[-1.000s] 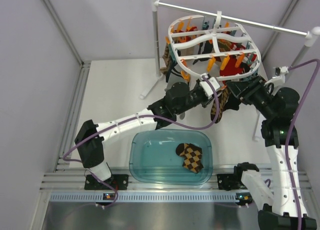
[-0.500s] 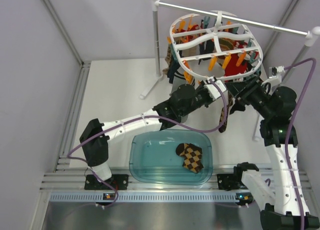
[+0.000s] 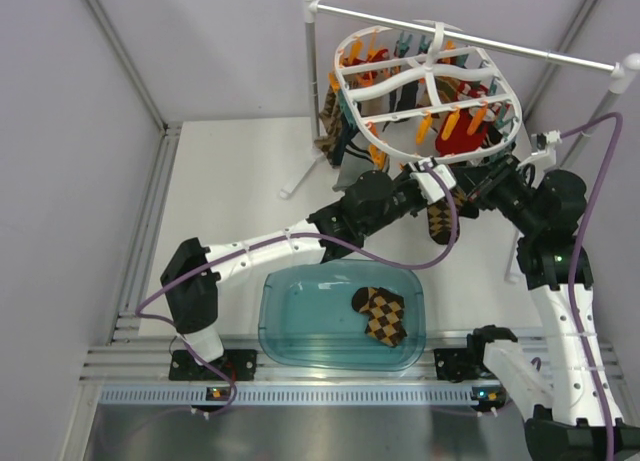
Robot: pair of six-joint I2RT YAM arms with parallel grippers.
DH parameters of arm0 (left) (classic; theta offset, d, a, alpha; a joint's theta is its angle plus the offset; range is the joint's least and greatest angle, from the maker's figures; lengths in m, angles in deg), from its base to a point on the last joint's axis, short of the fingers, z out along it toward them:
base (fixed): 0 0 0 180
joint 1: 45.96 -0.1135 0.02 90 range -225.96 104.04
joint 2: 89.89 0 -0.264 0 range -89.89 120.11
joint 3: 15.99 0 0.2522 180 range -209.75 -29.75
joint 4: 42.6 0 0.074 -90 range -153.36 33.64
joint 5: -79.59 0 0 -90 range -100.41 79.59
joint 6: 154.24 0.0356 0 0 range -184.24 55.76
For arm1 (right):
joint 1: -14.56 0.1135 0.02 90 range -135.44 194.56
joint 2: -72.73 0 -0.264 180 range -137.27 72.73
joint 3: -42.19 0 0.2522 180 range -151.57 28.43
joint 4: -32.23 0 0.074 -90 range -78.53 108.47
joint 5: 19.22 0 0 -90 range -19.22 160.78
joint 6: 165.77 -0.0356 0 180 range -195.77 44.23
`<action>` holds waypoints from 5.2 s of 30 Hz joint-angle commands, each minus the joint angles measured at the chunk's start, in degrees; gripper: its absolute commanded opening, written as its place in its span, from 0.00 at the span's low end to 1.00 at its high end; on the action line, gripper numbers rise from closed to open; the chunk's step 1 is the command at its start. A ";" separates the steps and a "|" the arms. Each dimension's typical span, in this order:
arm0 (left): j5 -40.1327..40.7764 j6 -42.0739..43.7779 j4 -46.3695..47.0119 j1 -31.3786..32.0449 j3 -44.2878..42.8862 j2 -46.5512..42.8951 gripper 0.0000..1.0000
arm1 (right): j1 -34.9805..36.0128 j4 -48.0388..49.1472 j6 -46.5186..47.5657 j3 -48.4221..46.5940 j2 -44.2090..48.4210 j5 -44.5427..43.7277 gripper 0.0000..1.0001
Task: Clip the socks to the hanger
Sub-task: Open the clamp at the hanger.
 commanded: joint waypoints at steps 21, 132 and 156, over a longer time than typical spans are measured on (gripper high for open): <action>-10.93 -12.66 -3.06 -2.73 -1.14 -5.17 0.49 | 0.74 5.34 8.40 -1.63 -0.86 -0.12 0.00; -8.02 -11.87 -1.56 -1.59 -0.09 -2.80 0.00 | 6.10 16.94 -3.02 -0.23 -3.15 -11.72 0.49; -32.70 -19.96 -21.85 -9.05 15.28 -27.30 0.69 | 6.54 18.17 2.16 0.57 -1.83 -11.28 0.00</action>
